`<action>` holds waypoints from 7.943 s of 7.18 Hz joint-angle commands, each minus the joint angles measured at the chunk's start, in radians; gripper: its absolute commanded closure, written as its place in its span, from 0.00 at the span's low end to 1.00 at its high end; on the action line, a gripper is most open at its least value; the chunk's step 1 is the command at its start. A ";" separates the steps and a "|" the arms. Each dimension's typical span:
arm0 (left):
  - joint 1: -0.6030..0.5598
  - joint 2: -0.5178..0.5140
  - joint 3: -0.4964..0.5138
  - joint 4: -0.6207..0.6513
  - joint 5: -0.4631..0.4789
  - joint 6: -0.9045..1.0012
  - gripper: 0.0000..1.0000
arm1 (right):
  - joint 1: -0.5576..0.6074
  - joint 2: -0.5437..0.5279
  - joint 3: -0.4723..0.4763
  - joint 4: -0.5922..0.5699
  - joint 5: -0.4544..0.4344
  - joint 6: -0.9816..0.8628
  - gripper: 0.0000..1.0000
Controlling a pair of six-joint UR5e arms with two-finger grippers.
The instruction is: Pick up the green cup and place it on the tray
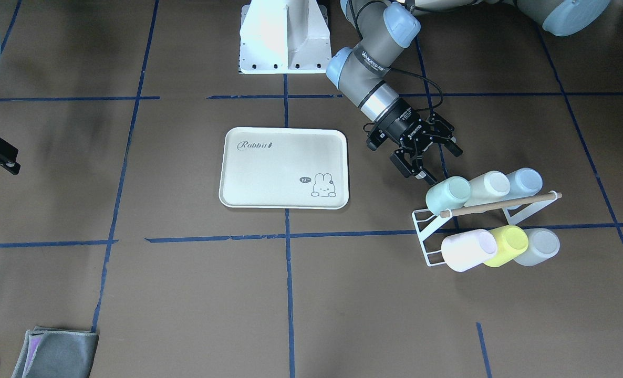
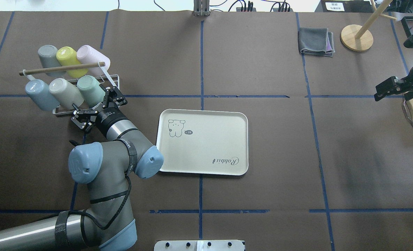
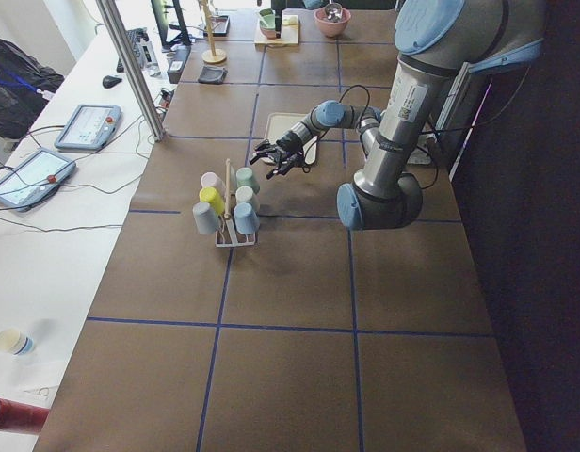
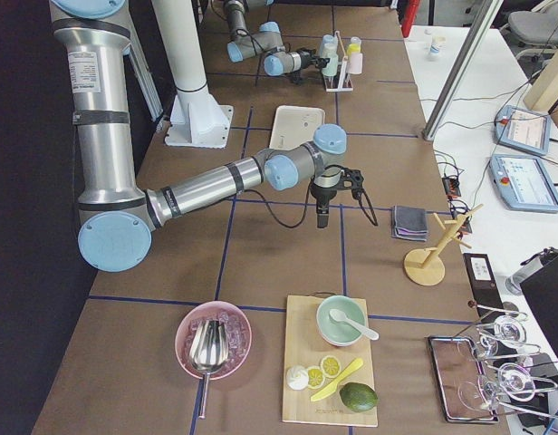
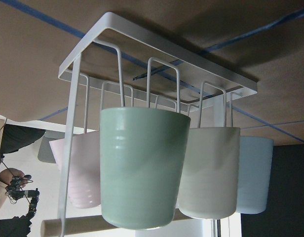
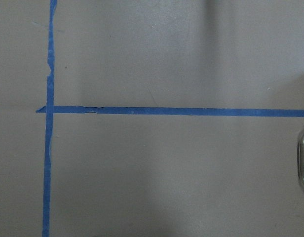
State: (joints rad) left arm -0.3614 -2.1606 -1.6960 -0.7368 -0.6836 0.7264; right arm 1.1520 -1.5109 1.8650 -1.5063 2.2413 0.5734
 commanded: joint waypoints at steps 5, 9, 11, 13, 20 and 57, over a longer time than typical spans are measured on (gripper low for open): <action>-0.001 -0.039 0.140 -0.016 0.053 -0.009 0.00 | 0.000 -0.002 -0.003 -0.002 0.000 0.000 0.00; -0.007 -0.039 0.203 -0.088 0.087 -0.012 0.00 | 0.000 -0.005 -0.006 0.000 -0.002 0.000 0.00; -0.024 -0.036 0.213 -0.104 0.087 -0.012 0.00 | 0.000 -0.008 -0.004 0.000 -0.002 0.002 0.00; -0.033 -0.038 0.233 -0.124 0.087 -0.012 0.00 | 0.000 -0.008 -0.004 0.000 0.000 0.002 0.00; -0.037 -0.038 0.225 -0.128 0.087 -0.025 0.47 | 0.000 -0.008 -0.001 -0.002 0.001 0.003 0.00; -0.008 0.114 0.115 -1.977 -0.633 -1.320 0.75 | 0.014 0.000 0.016 0.001 0.018 0.039 0.00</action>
State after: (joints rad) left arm -0.3778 -2.0413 -1.6586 -2.5562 -1.3193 -0.5808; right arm 1.1658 -1.5101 1.8806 -1.5048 2.2580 0.6120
